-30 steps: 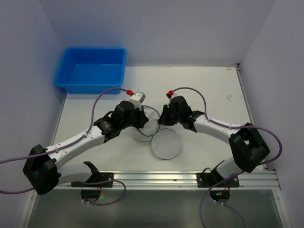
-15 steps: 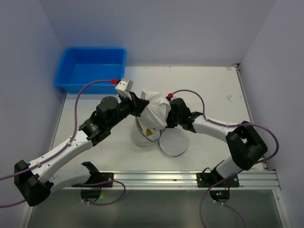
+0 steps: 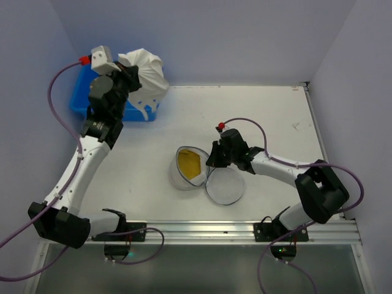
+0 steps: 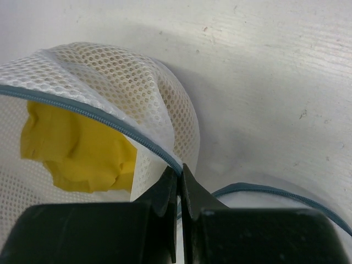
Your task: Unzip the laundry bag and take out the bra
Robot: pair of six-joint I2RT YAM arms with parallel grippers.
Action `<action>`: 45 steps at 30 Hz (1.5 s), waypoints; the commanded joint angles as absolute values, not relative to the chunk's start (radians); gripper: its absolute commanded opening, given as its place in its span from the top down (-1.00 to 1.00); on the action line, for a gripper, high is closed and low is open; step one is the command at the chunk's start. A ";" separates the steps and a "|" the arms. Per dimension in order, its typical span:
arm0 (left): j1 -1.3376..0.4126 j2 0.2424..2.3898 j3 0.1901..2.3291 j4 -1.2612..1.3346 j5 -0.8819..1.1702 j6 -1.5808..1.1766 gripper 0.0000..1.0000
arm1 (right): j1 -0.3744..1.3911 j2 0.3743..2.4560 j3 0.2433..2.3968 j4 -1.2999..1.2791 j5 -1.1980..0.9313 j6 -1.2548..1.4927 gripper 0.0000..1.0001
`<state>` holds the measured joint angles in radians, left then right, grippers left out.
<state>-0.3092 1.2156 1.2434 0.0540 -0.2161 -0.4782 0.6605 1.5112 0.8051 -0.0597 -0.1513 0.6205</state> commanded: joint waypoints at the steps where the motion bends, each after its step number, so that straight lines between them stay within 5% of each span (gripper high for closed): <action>1: -0.209 1.288 1.409 0.063 -0.239 -0.443 1.00 | 0.660 1.463 0.805 -0.046 -0.176 0.607 1.00; 12: 0.153 1.624 1.563 0.182 -0.192 -0.485 1.00 | 0.661 1.419 0.793 -0.055 -0.265 0.568 1.00; 24: 0.264 2.110 1.715 0.292 -0.010 -0.499 0.98 | 0.661 1.447 0.824 -0.087 -0.321 0.534 1.00; 25: 0.267 2.123 1.745 0.279 -0.005 -0.502 0.80 | 0.660 1.447 0.824 -0.089 -0.318 0.534 1.00; 28: 0.268 2.115 1.750 0.245 0.043 -0.508 -0.32 | 0.661 1.457 0.830 -0.094 -0.304 0.532 1.00; 31: 0.264 2.034 1.692 0.224 0.066 -0.525 -0.81 | 0.661 1.465 0.834 -0.092 -0.288 0.537 1.00; 35: 0.220 1.840 1.579 0.157 0.034 -0.523 -0.96 | 0.660 1.473 0.853 -0.115 -0.255 0.537 1.00; 45: -0.092 1.360 1.162 -0.115 0.038 -0.594 -0.88 | 0.660 1.491 0.930 -0.189 -0.175 0.523 1.00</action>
